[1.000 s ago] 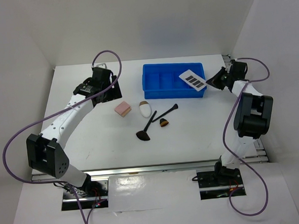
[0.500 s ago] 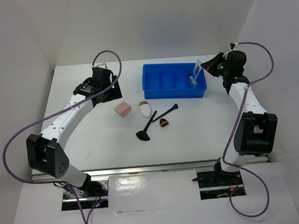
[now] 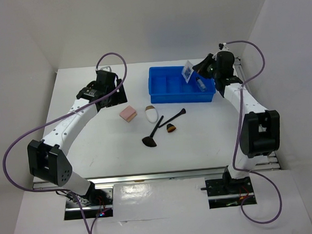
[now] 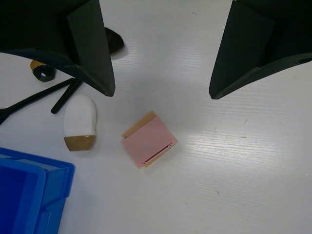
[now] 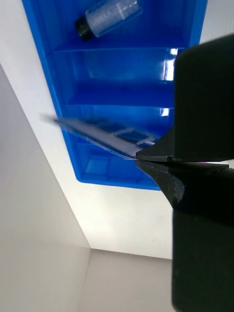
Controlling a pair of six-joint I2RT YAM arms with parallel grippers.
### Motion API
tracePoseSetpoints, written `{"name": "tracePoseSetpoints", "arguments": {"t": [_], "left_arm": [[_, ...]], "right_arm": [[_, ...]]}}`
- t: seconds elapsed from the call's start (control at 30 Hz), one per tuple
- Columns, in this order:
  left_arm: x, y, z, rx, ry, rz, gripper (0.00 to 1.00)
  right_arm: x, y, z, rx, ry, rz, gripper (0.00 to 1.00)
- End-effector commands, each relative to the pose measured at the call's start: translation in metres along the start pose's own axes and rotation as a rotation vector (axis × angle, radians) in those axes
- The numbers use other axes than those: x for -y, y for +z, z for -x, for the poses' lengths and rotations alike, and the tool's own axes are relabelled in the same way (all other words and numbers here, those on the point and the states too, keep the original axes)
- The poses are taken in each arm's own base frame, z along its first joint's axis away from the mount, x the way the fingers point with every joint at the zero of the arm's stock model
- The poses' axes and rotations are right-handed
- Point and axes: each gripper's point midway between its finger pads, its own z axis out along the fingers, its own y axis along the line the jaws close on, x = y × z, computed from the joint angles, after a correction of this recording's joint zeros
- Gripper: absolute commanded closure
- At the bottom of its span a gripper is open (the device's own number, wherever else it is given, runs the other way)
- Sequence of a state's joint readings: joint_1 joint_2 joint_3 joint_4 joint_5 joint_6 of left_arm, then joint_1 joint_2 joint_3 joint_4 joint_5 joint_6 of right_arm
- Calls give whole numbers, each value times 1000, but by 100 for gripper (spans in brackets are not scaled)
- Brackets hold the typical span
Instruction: Organize the makeup
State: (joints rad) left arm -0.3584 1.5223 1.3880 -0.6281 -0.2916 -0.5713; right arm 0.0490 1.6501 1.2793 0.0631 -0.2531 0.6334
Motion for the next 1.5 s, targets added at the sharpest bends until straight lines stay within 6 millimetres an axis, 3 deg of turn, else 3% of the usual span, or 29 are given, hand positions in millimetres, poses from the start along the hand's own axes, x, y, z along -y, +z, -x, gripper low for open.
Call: {"name": "tracePoseSetpoints", "arguments": {"t": [0.0, 0.07, 0.17, 0.37, 0.7, 0.8, 0.87, 1.1, 1.17, 1.23, 1.27, 1.3, 1.4, 1.47], "left_arm": [[3, -18, 24, 74, 6, -21, 8], [2, -18, 25, 79, 6, -13, 8], [2, -18, 25, 79, 15, -12, 8], [2, -16, 24, 71, 18, -8, 8], [2, -13, 23, 63, 20, -4, 8], [0, -13, 23, 67, 20, 4, 8], [0, -13, 23, 67, 20, 4, 8], [0, -5, 15, 38, 28, 9, 8], [1, -5, 17, 46, 25, 5, 8], [3, -5, 16, 42, 26, -3, 8], [3, -5, 16, 42, 26, -3, 8], [4, -5, 18, 50, 23, -7, 8], [4, -3, 14, 38, 26, -11, 8], [4, -3, 14, 38, 26, -11, 8]], "right_arm": [[-15, 5, 32, 114, -25, 6, 100], [-12, 6, 38, 145, -25, -16, 100], [-2, 15, 25, 120, -21, -41, 100], [3, 22, 25, 123, -19, -52, 100], [18, 36, 5, 102, -17, -69, 100], [32, 42, -7, 88, -13, -93, 100], [49, 48, -26, 52, 5, -122, 100], [57, 47, -66, -26, 18, -128, 100], [47, 44, -68, -28, -9, -122, 93], [49, 40, -73, -35, -37, -161, 67], [45, 38, -72, -32, -56, -164, 49], [42, 39, -72, -34, -85, -164, 40], [40, 37, -62, -40, -133, -189, 22], [33, 38, -54, -29, -160, -197, 21]]}}
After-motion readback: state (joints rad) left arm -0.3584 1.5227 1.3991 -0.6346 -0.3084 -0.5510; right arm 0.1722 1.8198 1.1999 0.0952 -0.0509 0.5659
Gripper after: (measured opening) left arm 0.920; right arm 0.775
